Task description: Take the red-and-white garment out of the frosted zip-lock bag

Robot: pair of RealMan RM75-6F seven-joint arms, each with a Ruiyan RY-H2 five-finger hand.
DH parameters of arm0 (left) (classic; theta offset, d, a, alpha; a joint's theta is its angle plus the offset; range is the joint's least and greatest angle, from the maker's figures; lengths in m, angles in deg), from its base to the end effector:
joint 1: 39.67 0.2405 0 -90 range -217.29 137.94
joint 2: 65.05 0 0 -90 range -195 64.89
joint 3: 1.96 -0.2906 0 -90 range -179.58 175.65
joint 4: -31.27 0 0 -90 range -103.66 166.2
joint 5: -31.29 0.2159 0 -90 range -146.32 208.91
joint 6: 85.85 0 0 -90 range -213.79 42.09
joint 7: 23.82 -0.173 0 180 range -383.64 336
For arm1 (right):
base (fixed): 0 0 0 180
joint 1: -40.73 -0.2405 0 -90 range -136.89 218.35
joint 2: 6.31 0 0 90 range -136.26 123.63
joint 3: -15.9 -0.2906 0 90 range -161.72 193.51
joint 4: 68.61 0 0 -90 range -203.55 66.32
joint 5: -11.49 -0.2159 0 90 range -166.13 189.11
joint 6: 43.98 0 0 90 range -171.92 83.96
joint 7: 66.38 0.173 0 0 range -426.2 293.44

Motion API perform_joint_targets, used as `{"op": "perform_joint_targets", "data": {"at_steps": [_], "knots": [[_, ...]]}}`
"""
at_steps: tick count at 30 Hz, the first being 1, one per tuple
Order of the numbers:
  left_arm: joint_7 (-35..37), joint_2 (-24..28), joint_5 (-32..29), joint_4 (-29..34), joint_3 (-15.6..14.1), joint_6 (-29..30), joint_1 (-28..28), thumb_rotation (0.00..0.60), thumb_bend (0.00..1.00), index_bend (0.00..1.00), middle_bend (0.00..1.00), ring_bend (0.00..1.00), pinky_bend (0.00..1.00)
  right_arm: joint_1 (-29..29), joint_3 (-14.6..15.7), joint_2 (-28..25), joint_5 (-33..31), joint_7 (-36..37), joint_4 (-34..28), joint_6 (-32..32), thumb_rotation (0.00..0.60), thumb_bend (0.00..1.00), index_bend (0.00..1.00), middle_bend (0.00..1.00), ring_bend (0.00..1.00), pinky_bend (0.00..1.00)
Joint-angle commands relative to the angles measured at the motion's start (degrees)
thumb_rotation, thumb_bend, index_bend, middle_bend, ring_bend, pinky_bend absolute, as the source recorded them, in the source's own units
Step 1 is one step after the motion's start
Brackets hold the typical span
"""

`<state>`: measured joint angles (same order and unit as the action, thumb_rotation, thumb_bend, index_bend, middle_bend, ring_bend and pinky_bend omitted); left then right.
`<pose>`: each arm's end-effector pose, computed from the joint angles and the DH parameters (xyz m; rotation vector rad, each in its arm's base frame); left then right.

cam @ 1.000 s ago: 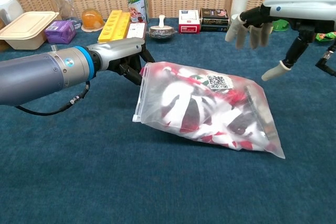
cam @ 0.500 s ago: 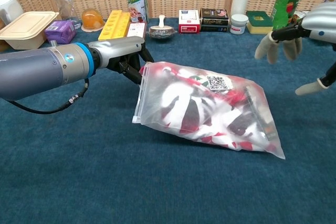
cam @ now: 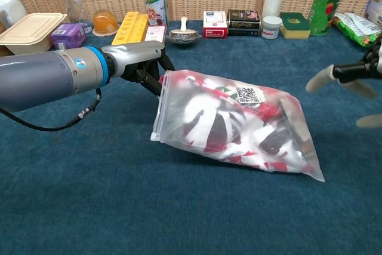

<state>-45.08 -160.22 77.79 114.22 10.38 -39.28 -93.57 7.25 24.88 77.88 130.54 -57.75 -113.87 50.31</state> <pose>-0.1019 0.4075 -0.0907 -1.9583 -1.1976 -0.8947 -0.2646 -0.3156 0.0553 2.2840 -0.0009 1.1654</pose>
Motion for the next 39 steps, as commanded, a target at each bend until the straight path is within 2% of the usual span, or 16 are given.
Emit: {"op": "perform_joint_targets", "data": {"at_steps": [1,18,29,39], "knots": [[-1.5,0.2,-1.9,0.9,-0.2,0.7,-0.6,0.600,0.47,0.86,1.00,1.00,0.94,0.9,1.3,1.8,1.1,-0.8,2.2,1.8,0.600,0.09,0.27,0.75,0.96,1.00],[-6.1,1.0,-8.1,4.7,-1.4,3.1,-2.3,0.600,0.47,0.86,1.00,1.00,0.94,0.0,3.4,7.4,3.1,-3.4,7.3,2.8,0.600,0.15,0.25,0.80,1.00,1.00],[-6.4,1.4,-9.3,5.6,-1.9,3.7,-2.6,0.600,0.47,0.86,1.00,1.00,0.94,-0.8,4.6,9.6,3.2,-3.5,8.8,2.1,0.600,0.16,0.24,0.81,1.00,1.00],[-6.5,1.2,-10.1,6.1,-2.1,4.0,-3.0,0.600,0.47,0.86,1.00,1.00,0.94,-2.2,5.6,12.0,4.1,-3.8,9.9,1.9,0.600,0.24,0.27,0.81,1.00,1.00]]}}
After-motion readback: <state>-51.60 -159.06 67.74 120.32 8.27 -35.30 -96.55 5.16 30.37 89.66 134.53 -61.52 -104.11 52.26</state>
